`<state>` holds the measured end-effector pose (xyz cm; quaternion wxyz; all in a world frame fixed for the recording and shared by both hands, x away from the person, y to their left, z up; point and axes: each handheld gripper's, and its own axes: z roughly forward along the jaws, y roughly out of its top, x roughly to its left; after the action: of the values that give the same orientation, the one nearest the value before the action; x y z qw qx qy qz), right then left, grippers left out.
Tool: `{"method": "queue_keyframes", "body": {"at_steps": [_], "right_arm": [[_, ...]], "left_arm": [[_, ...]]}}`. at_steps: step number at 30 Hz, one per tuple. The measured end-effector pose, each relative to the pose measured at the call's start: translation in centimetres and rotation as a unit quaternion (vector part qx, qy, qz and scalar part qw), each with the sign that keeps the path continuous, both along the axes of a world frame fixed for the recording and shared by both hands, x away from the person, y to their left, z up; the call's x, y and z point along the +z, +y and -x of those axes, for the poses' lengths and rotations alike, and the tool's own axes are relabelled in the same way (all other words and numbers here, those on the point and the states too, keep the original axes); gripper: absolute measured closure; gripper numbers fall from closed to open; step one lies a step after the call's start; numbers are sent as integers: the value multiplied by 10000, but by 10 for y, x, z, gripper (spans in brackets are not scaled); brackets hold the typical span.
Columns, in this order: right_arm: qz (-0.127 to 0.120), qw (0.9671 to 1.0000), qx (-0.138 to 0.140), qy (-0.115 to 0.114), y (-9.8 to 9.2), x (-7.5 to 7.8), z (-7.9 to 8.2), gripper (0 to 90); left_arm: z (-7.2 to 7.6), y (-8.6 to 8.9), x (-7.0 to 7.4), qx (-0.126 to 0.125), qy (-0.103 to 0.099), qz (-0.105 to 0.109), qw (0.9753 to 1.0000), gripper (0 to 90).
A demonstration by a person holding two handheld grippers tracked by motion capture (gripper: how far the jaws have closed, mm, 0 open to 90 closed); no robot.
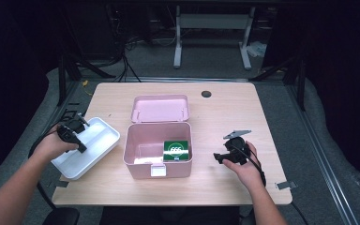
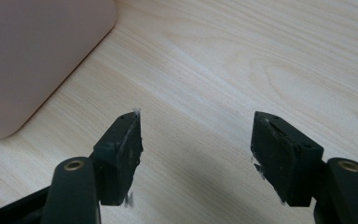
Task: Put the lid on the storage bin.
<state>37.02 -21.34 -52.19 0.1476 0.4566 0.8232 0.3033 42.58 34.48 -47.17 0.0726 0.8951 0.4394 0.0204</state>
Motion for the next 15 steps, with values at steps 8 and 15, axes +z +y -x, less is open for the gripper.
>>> {"method": "queue_keyframes", "body": {"at_steps": [8, 15], "right_arm": [[13, 10000, -19, -7, -1, -1, -1, 331], [40, 10000, 5, 9, -1, -2, -1, 331]], "left_arm": [[5, 12, 29, -48, -212, 36, 9998, 894], [10, 17, 52, -96, -306, 153, 9994, 894]]}}
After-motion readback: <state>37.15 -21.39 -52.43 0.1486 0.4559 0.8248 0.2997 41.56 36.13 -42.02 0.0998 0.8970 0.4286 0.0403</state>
